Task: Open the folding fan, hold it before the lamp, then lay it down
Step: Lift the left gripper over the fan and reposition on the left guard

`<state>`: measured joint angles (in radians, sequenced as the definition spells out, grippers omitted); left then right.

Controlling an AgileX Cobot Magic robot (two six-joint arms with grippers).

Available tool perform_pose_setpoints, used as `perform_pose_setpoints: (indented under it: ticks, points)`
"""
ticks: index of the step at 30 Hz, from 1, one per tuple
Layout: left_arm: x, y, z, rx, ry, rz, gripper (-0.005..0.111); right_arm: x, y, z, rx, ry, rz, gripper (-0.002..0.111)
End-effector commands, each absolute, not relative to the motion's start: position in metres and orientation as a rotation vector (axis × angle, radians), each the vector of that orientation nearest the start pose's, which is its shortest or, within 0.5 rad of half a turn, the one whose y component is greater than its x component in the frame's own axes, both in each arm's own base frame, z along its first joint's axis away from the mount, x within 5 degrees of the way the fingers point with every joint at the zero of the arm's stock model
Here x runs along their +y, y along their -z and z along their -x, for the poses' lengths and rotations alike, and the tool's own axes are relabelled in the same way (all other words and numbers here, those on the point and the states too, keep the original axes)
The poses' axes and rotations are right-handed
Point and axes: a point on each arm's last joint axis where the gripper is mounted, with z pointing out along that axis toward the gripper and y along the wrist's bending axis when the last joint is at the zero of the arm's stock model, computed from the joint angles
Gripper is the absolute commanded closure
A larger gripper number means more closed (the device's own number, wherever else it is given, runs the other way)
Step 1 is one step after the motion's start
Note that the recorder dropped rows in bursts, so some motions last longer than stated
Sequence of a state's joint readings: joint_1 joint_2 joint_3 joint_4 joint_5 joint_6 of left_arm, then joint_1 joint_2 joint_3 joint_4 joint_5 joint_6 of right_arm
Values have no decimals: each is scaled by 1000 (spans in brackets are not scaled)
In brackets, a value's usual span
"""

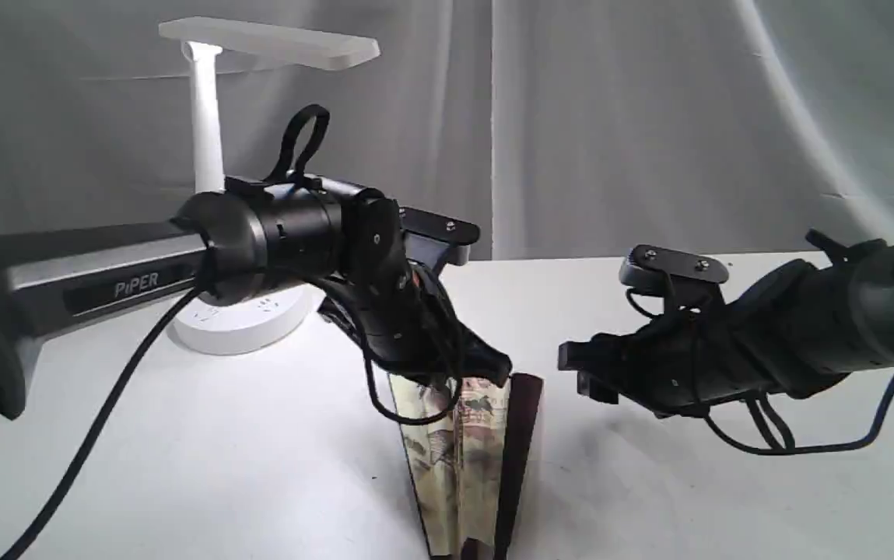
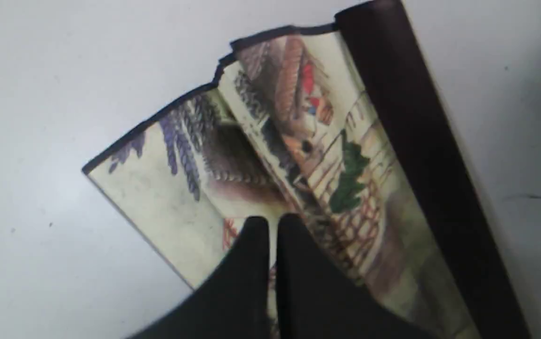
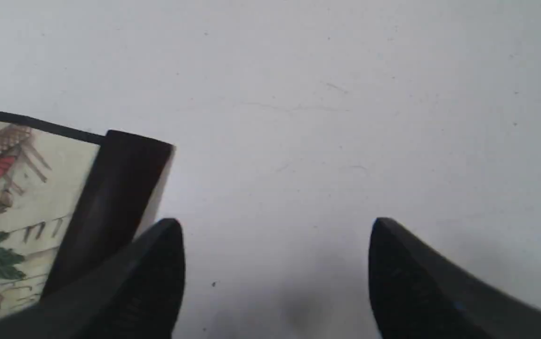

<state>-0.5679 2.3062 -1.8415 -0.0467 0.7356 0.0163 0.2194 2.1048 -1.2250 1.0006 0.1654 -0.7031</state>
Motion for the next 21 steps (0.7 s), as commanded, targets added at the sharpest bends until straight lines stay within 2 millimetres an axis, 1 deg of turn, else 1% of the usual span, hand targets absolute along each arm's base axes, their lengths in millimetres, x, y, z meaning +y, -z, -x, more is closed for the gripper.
perform_pose_setpoints:
  ticks: [1,4,6,11,13,15,21]
  points:
    - [-290,-161,-414,2482,246,-828,107,103,-114,-412,2486,-395,-41,51]
    - [-293,-161,-412,2458,198,-877,107,103,-113,-412,2487,-397,-40,51]
    - [-292,-155,-412,2478,191,-885,107,103,-113,-412,2487,-397,-40,51]
    - [-292,-128,-413,2530,162,-911,107,104,-113,-412,2489,-399,-39,51]
    - [-292,-120,-413,2540,153,-919,107,104,-113,-412,2489,-399,-39,51]
    - [-292,-116,-413,2544,142,-928,107,104,-113,-412,2489,-399,-39,51]
    - [-289,-113,-414,2546,90,-953,107,104,-113,-411,2490,-401,-38,51]
